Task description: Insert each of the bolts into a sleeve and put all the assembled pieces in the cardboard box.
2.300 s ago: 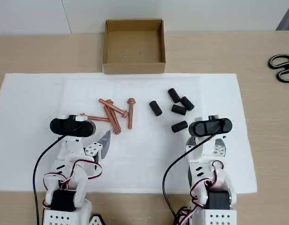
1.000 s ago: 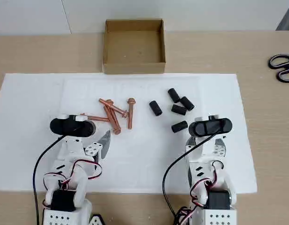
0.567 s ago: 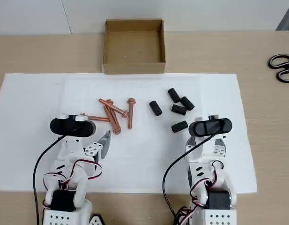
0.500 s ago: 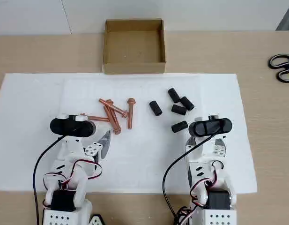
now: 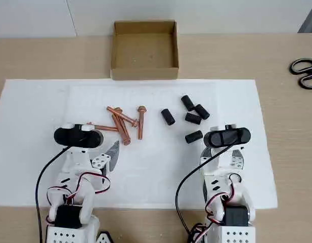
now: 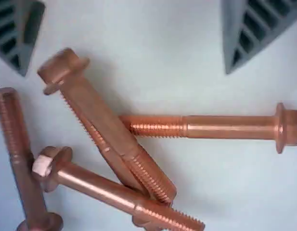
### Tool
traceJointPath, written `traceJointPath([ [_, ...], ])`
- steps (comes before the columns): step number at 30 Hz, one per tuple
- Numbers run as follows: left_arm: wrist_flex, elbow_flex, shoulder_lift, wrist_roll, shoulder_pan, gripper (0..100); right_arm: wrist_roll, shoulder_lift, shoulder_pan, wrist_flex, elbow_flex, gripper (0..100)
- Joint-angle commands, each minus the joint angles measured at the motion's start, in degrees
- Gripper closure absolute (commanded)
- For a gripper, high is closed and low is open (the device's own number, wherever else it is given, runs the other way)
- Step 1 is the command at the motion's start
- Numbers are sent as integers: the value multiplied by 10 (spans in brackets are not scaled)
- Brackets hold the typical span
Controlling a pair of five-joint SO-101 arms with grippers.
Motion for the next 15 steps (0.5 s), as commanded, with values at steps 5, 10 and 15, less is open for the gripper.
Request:
traceJointPath([
  [5,2,-2,-6,1,1,753,1,-7,3,2,4,742],
  [10,4,-2,-6,1,3,753,1,-7,5,3,4,742],
  [15,4,-3,-6,2,-1,753,3,-7,6,2,4,742],
])
